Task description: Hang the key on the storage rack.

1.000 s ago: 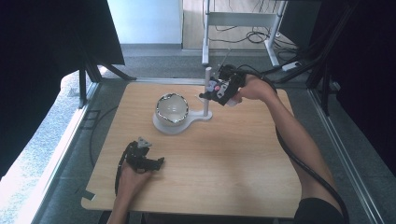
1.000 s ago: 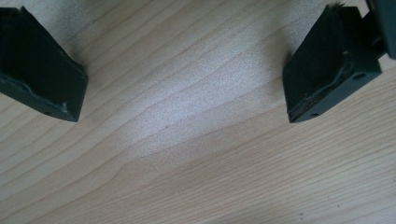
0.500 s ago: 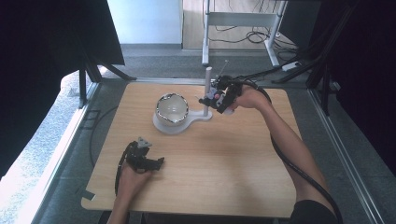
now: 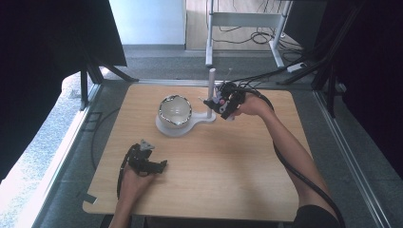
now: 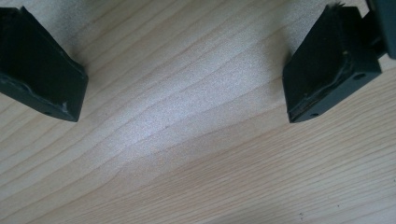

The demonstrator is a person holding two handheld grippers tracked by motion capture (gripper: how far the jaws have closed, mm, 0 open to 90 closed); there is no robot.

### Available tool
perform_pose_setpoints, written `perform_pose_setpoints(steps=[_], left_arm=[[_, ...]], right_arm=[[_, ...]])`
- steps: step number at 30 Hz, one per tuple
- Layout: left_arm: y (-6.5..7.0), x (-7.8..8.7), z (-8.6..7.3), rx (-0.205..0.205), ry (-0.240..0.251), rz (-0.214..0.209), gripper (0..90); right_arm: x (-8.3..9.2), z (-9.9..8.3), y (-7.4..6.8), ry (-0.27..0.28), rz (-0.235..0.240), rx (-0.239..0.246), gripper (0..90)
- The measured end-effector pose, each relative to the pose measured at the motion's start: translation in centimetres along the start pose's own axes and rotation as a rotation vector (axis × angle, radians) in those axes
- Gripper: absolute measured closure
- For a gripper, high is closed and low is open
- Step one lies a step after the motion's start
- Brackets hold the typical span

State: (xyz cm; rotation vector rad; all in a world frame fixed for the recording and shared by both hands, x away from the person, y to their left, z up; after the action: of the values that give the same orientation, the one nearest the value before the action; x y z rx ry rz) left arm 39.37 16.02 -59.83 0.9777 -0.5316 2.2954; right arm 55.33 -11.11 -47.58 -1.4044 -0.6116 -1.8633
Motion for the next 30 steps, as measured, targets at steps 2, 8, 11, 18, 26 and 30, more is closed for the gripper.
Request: perform_pose_setpoints(steps=[2, 8, 11, 18, 26, 30], left_arm=[[0.0, 0.0, 0.0, 0.0, 0.0, 0.0, 0.0], [0.0, 0.0, 0.0, 0.0, 0.0, 0.0, 0.0], [0.0, 0.0, 0.0, 0.0, 0.0, 0.0, 0.0], [0.0, 0.0, 0.0, 0.001, 0.0, -0.001, 0.1], [0.0, 0.0, 0.0, 0.0, -0.001, 0.0, 0.1], [0.0, 0.0, 0.0, 0.001, -0.001, 0.0, 0.0]], right_arm=[[0.0, 0.2, -0.1, 0.016, -0.004, 0.006, 22.9], [0.9, 0.2, 0.0, 0.044, -0.027, 0.011, 15.5], [1.4, -0.1, -0.1, 0.051, -0.031, 0.019, 13.8], [2.4, -1.1, -0.5, 0.07, -0.06, 0.028, 10.7], [3.5, -2.2, -1.1, 0.088, -0.075, 0.041, 5.5], [4.1, -2.8, -1.6, 0.093, -0.083, 0.054, 3.0]])
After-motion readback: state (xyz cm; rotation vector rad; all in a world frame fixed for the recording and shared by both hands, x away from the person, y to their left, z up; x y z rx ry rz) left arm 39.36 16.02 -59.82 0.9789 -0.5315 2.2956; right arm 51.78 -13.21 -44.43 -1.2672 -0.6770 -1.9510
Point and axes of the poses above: each handheld gripper's, and its own axes: x roughly backward along the jaws, z roughly out of its top, y roughly to its right, the point moved 10 cm from there along -x, roughly forward along the jaws, and after that the axes turned 14 degrees about -x, right-handed, at the moved point
